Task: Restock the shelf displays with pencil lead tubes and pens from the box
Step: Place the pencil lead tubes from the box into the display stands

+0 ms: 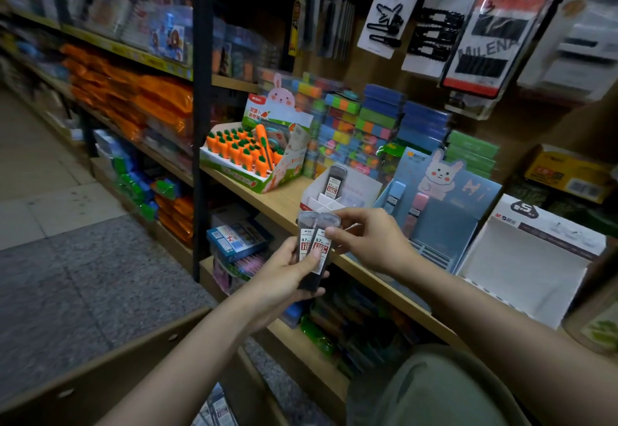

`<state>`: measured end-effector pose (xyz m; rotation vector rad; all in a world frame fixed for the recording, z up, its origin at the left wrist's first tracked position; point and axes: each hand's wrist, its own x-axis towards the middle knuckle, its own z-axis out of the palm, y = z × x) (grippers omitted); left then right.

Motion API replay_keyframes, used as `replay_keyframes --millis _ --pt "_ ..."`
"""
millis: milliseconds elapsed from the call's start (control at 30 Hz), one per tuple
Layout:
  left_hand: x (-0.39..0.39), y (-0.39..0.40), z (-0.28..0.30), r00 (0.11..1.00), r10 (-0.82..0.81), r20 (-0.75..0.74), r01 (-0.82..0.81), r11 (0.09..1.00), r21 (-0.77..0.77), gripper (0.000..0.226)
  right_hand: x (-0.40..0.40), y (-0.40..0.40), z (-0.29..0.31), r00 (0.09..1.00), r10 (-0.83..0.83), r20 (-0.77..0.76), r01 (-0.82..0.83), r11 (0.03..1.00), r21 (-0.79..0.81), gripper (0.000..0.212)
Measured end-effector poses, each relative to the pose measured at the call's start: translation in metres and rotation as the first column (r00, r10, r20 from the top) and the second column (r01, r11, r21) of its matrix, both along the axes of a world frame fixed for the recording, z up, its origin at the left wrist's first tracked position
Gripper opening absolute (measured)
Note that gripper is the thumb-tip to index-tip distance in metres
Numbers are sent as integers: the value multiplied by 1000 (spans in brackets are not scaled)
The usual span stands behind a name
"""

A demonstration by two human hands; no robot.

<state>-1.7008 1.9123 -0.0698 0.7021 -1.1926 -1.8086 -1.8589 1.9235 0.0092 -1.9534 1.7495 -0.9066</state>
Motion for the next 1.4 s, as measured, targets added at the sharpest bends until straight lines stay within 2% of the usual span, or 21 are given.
replay_keyframes --millis 100,233,367,400,467,533,600,700,767,867,1100,1400 --pt "2 1 1 995 -34 93 43 995 -91 23 2 -3 0 999 30 -12 -30 1000 4 29" --pt "9 -3 5 984 -58 170 82 987 -139 24 0 -6 11 991 131 -10 -130 989 71 38" --pt "-1 -15 20 985 -27 168 47 992 -119 22 -9 -17 32 988 152 20 -153 983 106 30" --pt "-6 -21 24 987 35 159 -15 992 -126 20 -12 -23 39 991 128 25 -129 989 77 27" --pt "-15 -37 30 943 270 195 -239 956 -170 18 -24 -39 54 999 31 -8 -31 999 -39 25" --pt "-18 -54 33 818 511 262 -458 856 -239 21 -36 -56 68 994 -93 -52 81 979 -189 23" --pt "-21 -68 34 716 615 329 -528 786 -321 30 -44 -72 76 982 -175 -71 147 943 -299 19" --pt "-31 -81 33 646 653 396 -512 755 -409 48 -47 -96 73 973 -210 -94 169 930 -328 17" --pt "-40 -86 31 645 640 416 -477 764 -436 60 -46 -109 67 969 -222 -106 179 932 -316 17" --pt "-50 -90 26 700 599 388 -441 791 -425 69 -45 -125 60 960 -255 -118 209 928 -308 19" --pt "-57 -96 12 776 567 276 -468 812 -349 49 -46 -140 44 959 -217 -185 157 943 -292 18" --pt "-56 -98 9 785 559 267 -468 818 -334 47 -36 -142 28 930 -190 -314 107 959 -262 26"
